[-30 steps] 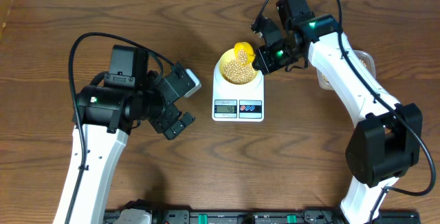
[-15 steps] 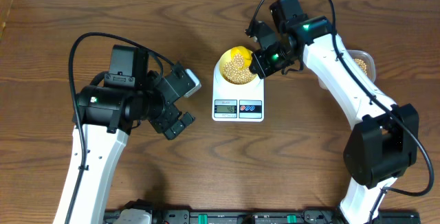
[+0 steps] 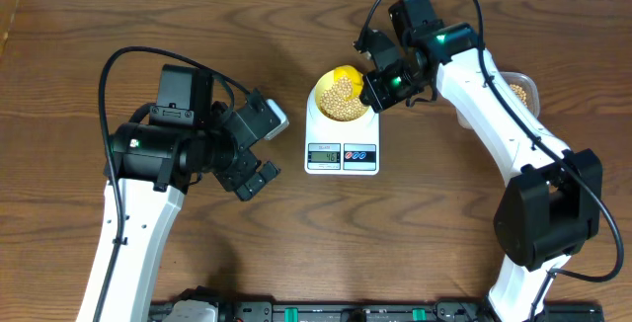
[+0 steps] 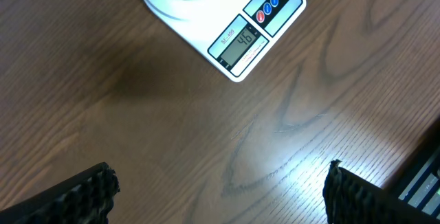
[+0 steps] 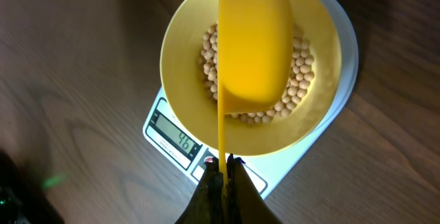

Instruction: Scoop item into bowl and weigh 50g on scale

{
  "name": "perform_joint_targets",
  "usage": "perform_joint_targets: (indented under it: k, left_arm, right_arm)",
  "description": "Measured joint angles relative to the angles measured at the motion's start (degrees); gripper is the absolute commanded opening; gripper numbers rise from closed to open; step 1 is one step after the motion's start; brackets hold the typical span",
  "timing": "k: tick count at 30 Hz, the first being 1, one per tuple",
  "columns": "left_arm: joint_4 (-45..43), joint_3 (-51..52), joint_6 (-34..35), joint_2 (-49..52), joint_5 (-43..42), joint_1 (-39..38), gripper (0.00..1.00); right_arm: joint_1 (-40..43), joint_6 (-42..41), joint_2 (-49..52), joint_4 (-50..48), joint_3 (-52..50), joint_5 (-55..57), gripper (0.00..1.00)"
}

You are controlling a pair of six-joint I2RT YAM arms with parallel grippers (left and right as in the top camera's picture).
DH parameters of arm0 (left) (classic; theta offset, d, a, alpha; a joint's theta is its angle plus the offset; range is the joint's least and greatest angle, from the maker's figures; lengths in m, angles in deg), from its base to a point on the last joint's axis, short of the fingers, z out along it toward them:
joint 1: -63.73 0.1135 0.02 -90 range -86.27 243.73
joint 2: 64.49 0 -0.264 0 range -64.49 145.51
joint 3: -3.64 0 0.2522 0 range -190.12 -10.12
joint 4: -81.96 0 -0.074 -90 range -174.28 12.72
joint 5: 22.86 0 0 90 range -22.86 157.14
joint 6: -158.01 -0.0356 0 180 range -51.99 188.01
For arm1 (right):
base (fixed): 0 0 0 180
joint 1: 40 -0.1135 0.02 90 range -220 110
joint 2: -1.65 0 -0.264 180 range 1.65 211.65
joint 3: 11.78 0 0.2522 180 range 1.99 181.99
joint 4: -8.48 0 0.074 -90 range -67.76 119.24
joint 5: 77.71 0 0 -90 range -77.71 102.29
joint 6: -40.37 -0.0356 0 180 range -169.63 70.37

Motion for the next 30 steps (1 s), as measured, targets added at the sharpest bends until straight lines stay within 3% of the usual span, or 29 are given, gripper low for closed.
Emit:
perform_joint_targets:
  k: [30]
  left_arm:
    - [0.00,0.00,0.00,0.00,0.00,0.00,0.98]
  right_arm:
    - [-0.28,0.02,0.00,1.36,0.00,1.49,0.01]
